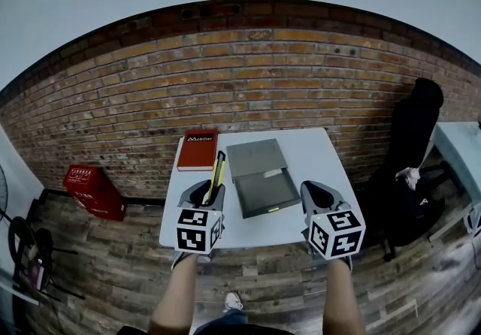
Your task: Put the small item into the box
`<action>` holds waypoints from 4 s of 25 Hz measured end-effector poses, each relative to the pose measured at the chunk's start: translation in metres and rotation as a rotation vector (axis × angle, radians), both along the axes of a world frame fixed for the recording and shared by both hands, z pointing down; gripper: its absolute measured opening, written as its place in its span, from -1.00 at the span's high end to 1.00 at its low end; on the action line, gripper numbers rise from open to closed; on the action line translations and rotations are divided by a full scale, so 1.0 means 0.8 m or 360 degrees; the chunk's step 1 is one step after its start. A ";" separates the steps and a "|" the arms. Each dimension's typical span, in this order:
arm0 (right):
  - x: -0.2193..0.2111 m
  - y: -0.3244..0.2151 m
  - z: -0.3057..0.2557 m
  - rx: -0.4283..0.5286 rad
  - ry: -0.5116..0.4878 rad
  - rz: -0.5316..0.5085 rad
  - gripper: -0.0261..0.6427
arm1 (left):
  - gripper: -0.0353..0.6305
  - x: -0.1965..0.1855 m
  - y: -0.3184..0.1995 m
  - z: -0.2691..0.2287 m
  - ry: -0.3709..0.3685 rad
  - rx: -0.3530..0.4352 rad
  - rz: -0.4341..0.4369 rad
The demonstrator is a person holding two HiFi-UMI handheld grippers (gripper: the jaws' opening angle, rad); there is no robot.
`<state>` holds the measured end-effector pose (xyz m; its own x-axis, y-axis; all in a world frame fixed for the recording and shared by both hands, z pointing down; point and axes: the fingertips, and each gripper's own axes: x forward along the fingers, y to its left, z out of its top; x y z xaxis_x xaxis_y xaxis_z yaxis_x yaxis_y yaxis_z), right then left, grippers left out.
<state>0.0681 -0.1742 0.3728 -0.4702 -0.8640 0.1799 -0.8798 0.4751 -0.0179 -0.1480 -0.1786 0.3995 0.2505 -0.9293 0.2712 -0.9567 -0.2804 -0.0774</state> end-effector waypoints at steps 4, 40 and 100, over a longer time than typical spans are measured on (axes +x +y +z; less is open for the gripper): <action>-0.027 -0.042 0.000 -0.0021 0.0024 0.0025 0.86 | 0.51 -0.023 -0.047 0.002 0.0017 -0.0017 0.0034; -0.037 -0.204 0.003 -0.0032 0.0082 0.0047 0.86 | 0.50 -0.029 -0.214 0.017 0.0053 -0.0043 0.0082; 0.032 -0.260 0.006 -0.0029 0.0025 -0.0043 0.86 | 0.50 0.100 -0.243 0.116 -0.0409 -0.0560 0.0591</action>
<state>0.0938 -0.3819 0.3773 -0.4904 -0.8475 0.2032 -0.8669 0.4984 -0.0132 -0.0682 -0.3729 0.4920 0.4281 -0.6340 0.6440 -0.7517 -0.6454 -0.1357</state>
